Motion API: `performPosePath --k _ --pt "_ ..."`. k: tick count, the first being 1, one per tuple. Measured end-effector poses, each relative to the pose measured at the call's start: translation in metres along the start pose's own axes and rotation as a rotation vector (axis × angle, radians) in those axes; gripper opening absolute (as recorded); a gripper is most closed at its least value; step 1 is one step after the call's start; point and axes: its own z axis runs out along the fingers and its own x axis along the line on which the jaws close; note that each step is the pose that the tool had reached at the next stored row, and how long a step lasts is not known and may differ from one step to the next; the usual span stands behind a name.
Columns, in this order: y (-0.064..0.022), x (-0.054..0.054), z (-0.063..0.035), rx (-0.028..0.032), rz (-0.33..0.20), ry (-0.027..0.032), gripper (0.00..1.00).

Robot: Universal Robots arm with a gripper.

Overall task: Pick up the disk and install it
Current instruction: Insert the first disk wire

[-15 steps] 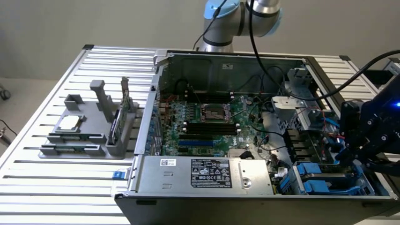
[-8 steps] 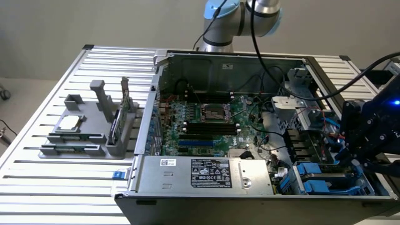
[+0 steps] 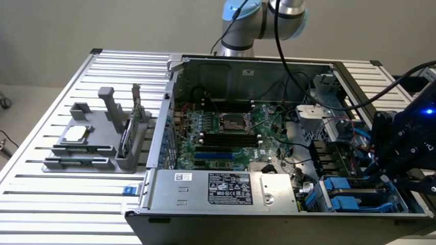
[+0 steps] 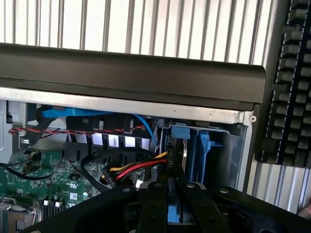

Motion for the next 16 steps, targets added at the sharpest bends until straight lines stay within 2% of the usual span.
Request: performPosePath --k 3,4,9,12,16 --pt "-0.0009 0.0001 0.001 0.0086 0.015 -0.0004 0.17" --pt "-0.001 0.0004 0.0011 0.0097 0.018 -0.0007 0.17" --pt "-0.0009 0.0016 0.0011 0.0099 0.024 -0.0016 0.17" --pt "-0.0008 0.0021 0.0013 0.0088 0.043 -0.001 0.17" --pt "-0.0009 0.0021 0.0012 0.0073 0.078 -0.0032 0.17"
